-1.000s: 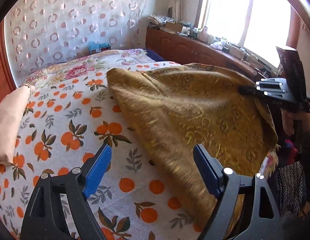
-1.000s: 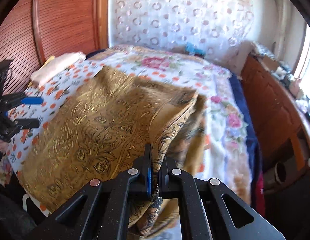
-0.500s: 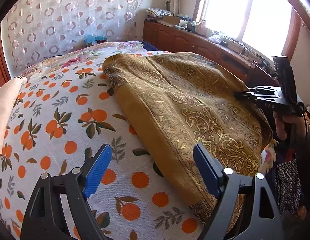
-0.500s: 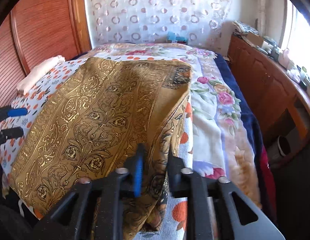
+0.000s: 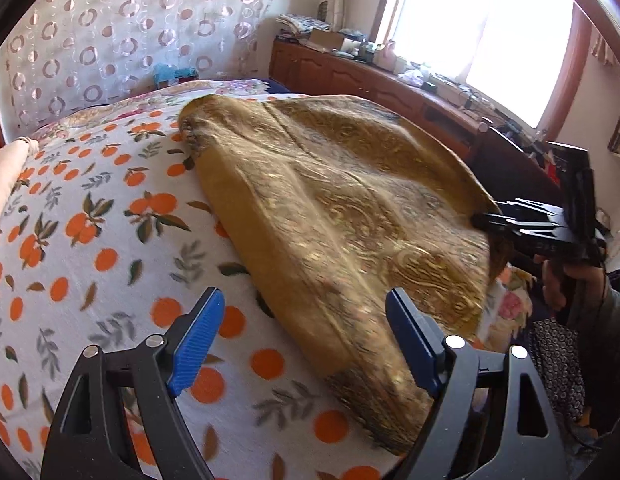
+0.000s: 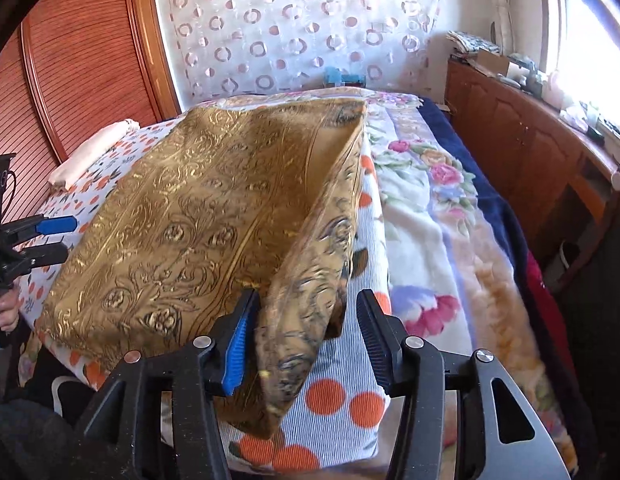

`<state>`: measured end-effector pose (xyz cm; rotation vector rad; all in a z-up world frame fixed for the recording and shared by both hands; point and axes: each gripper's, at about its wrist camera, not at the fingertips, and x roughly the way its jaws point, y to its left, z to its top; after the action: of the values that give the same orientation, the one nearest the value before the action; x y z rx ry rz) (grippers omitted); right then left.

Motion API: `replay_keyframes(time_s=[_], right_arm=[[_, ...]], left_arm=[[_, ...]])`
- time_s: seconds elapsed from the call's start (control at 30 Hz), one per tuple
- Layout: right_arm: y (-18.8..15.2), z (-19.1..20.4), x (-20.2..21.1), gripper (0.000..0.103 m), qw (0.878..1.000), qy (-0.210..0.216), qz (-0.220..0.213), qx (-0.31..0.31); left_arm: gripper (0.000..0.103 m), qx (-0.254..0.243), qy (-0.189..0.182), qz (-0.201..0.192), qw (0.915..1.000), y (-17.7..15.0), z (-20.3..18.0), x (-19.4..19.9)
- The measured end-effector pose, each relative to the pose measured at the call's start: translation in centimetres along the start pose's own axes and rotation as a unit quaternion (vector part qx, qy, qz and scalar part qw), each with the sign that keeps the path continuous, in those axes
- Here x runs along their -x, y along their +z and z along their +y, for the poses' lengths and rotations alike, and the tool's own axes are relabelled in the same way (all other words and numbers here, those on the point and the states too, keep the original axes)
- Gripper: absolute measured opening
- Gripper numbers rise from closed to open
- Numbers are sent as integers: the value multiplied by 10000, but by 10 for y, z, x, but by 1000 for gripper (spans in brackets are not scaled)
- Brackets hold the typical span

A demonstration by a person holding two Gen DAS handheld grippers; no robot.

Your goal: Fold small clothes

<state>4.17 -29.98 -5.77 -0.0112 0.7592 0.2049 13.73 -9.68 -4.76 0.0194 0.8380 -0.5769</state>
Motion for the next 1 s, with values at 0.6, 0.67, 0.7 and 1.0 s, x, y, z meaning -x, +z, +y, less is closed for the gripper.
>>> replay_keyframes(time_s=[0.6,0.67,0.7,1.0], right_arm=[[8,0,-18,54,9997,150,140,-157],[8,0,-19,54,9997,109,142,-161],[8,2,-19,54,9997,57,162,-161],[12,10,-18,29,9993,216,290,37]], left_arm=[[57,-115,-97,306,9994,-27,-27,-3],[53,-115,-138,291,9994,-29,-27,-1],[52,-141,-150,298,9993,-28,-28,-1],[31,-263,-135,276,9992,-28,-34,-3]])
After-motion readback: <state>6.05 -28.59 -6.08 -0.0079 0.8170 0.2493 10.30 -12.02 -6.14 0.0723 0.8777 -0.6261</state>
